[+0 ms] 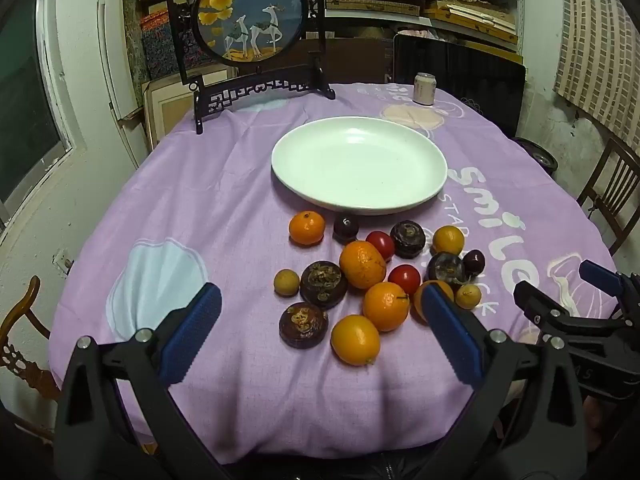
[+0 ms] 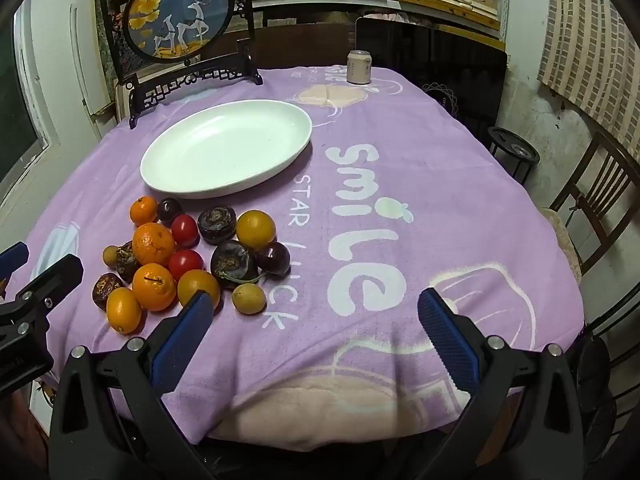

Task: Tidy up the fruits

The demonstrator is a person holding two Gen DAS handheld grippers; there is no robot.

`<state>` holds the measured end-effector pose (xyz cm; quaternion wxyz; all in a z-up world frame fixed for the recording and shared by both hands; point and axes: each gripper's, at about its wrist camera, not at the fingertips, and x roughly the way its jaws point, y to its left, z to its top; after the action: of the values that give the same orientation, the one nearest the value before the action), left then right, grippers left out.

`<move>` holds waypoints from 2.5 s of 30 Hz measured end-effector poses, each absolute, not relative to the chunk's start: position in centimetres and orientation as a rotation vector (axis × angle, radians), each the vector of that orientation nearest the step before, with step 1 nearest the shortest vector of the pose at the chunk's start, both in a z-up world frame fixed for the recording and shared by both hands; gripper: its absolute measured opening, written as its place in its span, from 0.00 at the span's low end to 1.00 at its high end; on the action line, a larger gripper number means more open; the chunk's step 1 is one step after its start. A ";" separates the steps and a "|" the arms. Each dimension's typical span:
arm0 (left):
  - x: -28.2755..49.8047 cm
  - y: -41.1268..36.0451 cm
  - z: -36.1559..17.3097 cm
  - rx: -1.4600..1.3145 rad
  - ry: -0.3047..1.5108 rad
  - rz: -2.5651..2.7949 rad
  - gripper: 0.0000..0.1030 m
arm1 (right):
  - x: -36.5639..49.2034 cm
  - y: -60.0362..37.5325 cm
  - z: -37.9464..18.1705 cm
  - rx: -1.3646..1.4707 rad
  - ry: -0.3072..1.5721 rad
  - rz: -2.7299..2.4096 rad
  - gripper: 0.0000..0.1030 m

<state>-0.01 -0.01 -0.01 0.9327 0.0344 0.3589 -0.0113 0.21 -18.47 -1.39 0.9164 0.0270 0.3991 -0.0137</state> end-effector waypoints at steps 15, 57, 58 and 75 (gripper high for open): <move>0.0 0.1 0.0 0.058 0.755 -0.027 0.98 | 0.3 -18.2 -1.5 0.057 0.829 -0.026 0.99; 0.0 0.2 -1.0 0.052 0.768 -0.026 0.98 | 0.1 -17.9 -1.9 0.059 0.837 -0.021 0.99; -0.5 -0.2 -1.8 0.052 0.771 -0.027 0.98 | 0.2 -18.0 -1.8 0.059 0.837 -0.021 0.99; -0.4 -0.2 -1.9 0.048 0.784 -0.029 0.98 | 0.0 -17.6 -2.3 0.061 0.841 -0.020 0.99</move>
<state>-0.42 -0.23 -1.87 0.9238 0.0234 0.3819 -0.0139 0.03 -17.62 -2.28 0.9123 0.0296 0.4084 -0.0095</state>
